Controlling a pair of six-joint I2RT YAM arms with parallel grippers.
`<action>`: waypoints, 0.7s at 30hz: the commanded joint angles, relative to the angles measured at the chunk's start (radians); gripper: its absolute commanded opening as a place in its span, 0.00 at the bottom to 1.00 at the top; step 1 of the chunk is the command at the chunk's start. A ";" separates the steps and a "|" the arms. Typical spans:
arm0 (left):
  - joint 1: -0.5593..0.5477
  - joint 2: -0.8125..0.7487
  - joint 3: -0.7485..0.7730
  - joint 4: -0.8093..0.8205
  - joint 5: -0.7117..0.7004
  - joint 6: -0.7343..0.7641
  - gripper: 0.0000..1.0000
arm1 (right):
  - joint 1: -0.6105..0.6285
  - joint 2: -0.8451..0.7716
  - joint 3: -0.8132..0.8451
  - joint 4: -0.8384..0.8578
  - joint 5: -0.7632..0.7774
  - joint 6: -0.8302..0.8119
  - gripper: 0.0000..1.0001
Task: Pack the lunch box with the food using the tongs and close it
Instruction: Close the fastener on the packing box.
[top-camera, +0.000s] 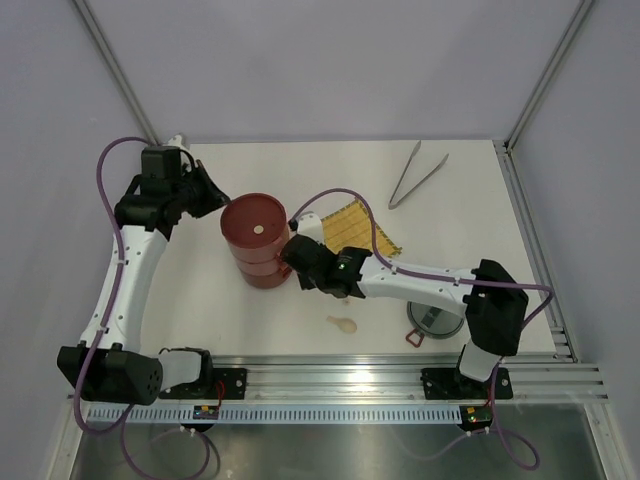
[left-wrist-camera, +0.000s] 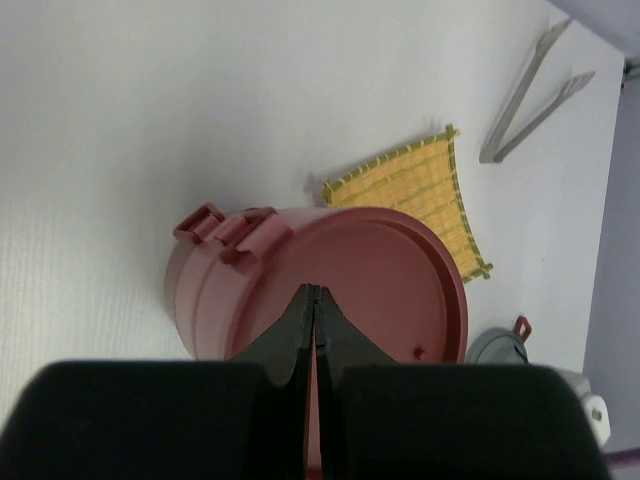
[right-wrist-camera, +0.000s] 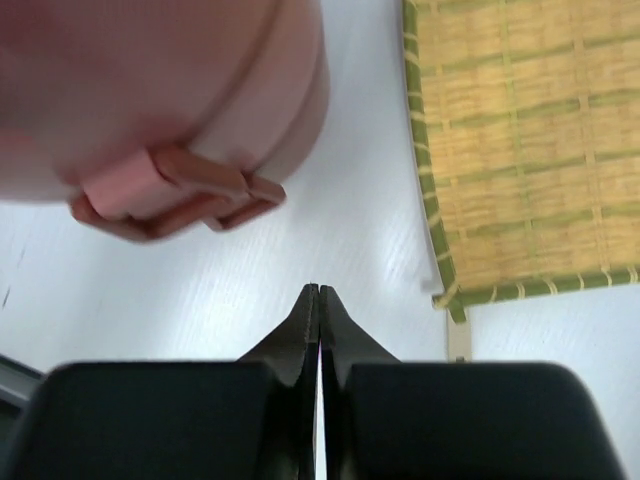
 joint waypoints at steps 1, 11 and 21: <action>0.077 -0.014 0.005 0.050 0.023 -0.023 0.00 | -0.001 -0.130 -0.068 0.028 -0.030 0.060 0.00; 0.185 0.047 -0.026 0.079 -0.005 -0.089 0.00 | -0.001 0.008 0.079 0.075 -0.073 -0.008 0.00; 0.209 0.107 -0.104 0.131 0.025 -0.088 0.00 | -0.026 0.106 0.210 0.092 -0.037 -0.055 0.00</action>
